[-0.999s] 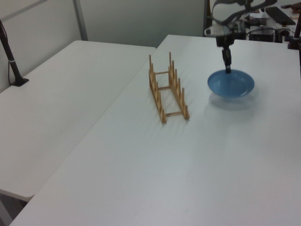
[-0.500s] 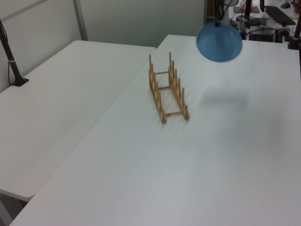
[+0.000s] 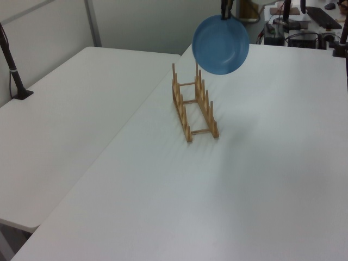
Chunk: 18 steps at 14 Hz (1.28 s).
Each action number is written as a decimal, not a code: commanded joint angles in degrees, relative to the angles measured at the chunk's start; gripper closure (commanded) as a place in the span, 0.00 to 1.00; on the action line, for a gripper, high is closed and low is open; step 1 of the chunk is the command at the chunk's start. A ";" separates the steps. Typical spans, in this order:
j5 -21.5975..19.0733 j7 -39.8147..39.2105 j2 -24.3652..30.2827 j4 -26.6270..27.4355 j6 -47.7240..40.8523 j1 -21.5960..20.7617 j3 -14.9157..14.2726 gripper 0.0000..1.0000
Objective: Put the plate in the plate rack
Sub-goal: 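Lift the plate and carry it upright over the wooden rack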
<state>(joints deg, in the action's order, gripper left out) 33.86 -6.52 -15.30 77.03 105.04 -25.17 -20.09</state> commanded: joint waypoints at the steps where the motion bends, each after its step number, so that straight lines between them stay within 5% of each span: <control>1: 5.25 5.54 -1.05 0.57 3.68 -4.35 -1.44 1.00; 9: 15.00 13.72 -6.23 1.10 3.68 -13.24 -1.01 1.00; 18: 23.00 18.29 -8.34 4.96 2.98 -12.89 3.91 1.00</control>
<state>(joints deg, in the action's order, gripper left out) 54.02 8.73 -24.26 79.40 107.65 -38.13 -17.92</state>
